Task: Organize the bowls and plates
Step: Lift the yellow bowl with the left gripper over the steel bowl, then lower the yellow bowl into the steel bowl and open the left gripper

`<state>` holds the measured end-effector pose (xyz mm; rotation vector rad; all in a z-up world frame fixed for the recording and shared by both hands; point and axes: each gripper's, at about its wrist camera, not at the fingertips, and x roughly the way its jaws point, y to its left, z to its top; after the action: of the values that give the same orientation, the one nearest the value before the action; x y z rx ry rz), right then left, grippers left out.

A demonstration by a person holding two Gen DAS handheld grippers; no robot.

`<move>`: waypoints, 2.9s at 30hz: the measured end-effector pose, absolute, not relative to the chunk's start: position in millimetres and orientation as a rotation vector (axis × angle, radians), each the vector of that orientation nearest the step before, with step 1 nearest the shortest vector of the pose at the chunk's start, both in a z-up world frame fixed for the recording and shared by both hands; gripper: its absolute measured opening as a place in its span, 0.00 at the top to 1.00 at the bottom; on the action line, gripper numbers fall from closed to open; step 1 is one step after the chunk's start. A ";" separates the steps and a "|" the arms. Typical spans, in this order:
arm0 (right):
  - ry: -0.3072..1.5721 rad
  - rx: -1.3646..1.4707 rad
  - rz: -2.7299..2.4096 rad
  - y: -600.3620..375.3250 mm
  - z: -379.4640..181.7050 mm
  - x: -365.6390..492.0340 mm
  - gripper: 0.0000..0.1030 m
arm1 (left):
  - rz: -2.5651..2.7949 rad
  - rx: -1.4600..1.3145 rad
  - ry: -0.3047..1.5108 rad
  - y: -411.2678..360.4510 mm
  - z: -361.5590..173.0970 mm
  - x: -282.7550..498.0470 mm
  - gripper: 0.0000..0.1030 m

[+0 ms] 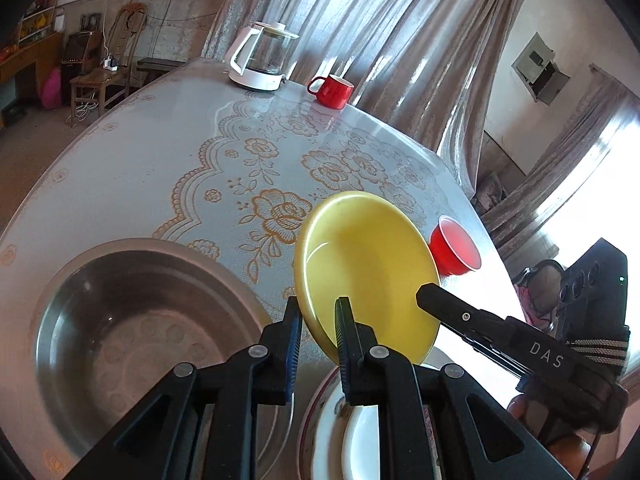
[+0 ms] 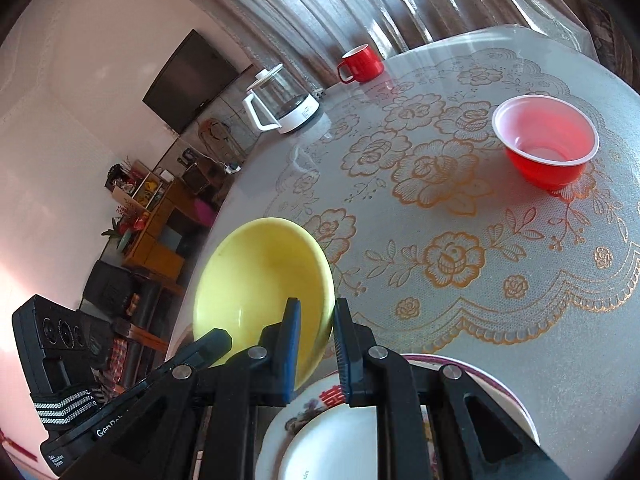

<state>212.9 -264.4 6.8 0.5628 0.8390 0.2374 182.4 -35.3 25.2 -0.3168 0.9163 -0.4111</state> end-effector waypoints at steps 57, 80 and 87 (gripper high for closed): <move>0.942 0.121 0.368 -101.9 -22.5 189.4 0.72 | -0.194 -0.406 0.902 82.0 -11.4 125.8 0.82; 0.906 0.065 0.370 -91.2 -22.5 184.5 0.69 | -0.123 -0.312 0.827 74.1 -5.6 119.4 0.65; 0.897 0.073 0.366 -92.2 -22.7 185.3 0.69 | -0.107 -0.253 0.793 71.3 -1.5 115.8 0.55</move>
<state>185.3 -92.2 -22.7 0.0729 0.8973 0.3659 115.8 71.3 -1.5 -0.2532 0.7926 -0.1071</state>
